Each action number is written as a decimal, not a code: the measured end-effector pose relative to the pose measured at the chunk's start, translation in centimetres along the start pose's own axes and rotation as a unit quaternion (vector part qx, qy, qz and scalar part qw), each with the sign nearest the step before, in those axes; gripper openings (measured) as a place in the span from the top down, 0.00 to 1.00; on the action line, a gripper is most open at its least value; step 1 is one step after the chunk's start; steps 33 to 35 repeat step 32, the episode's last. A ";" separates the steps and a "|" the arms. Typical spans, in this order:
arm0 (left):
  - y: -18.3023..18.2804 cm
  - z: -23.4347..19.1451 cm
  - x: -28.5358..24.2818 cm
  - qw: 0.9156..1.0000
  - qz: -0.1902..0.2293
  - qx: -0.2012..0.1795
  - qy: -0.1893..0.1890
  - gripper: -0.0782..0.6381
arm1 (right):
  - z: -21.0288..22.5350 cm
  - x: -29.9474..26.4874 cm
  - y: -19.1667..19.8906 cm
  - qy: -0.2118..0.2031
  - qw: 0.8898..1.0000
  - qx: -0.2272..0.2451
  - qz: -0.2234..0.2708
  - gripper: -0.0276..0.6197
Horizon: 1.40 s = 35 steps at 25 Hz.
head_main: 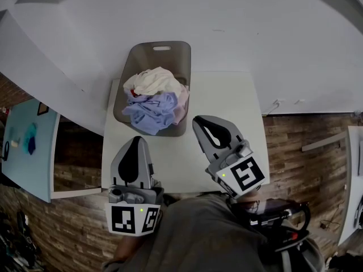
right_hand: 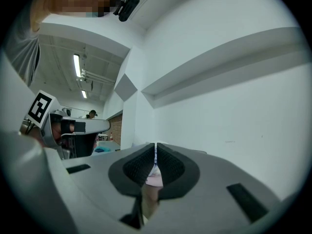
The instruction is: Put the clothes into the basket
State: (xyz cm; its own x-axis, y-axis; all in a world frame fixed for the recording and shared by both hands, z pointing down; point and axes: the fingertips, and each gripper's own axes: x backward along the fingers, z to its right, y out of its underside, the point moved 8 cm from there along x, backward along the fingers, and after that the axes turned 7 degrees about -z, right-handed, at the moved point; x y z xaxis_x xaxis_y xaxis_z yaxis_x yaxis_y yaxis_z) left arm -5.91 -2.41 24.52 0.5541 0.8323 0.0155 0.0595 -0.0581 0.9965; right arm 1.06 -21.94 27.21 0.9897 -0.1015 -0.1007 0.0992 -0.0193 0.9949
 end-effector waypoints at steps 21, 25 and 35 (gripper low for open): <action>0.1 -0.1 -0.1 1.000 -0.004 0.001 -0.001 0.88 | -0.3 -0.2 -0.3 -0.009 1.000 0.010 0.013 0.95; 0.1 -0.1 -0.1 1.000 -0.005 0.001 -0.001 0.88 | -0.3 -0.2 -0.2 -0.009 1.000 0.008 0.011 0.95; 0.1 -0.2 0.0 1.000 -0.005 0.002 0.000 0.88 | -0.4 -0.2 -0.3 -0.008 1.000 0.006 0.010 0.95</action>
